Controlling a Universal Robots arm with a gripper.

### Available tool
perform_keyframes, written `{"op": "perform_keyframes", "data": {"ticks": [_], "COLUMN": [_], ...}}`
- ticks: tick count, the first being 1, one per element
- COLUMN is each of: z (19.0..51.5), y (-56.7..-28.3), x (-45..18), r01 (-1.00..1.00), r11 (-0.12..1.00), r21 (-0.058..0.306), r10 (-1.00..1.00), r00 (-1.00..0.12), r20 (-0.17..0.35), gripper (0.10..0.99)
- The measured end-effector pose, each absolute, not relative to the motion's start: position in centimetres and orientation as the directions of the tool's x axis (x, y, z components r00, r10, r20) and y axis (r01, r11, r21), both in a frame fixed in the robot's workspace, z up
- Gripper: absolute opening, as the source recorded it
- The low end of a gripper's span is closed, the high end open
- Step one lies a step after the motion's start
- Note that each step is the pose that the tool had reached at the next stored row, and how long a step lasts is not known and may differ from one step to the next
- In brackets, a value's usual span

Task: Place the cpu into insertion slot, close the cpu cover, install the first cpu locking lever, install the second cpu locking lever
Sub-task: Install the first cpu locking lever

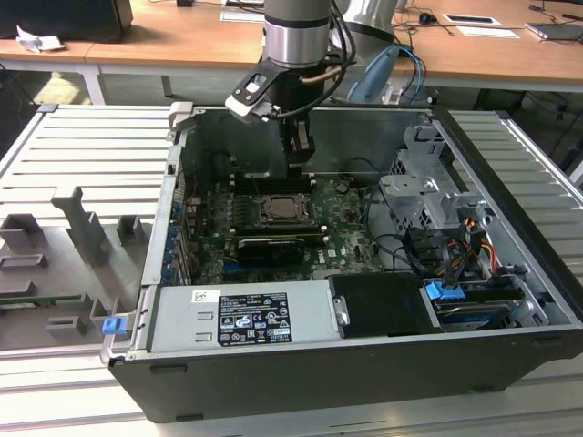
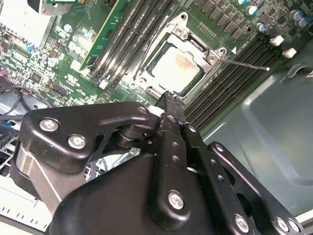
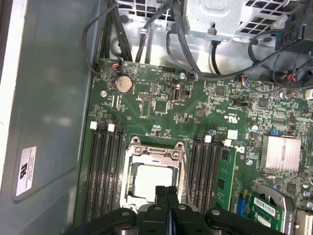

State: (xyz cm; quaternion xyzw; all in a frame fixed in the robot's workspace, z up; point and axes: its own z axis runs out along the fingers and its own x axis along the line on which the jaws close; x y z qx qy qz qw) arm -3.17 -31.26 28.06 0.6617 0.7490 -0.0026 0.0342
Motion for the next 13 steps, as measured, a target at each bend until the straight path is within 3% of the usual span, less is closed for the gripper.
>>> {"op": "perform_keyframes", "data": {"ticks": [13], "z": [28.06], "y": [-31.26], "x": [-3.16], "r01": [0.977], "r11": [0.209], "r21": [0.041], "r10": [0.977], "r00": [-0.207], "r20": [-0.055], "gripper": [0.110]}}
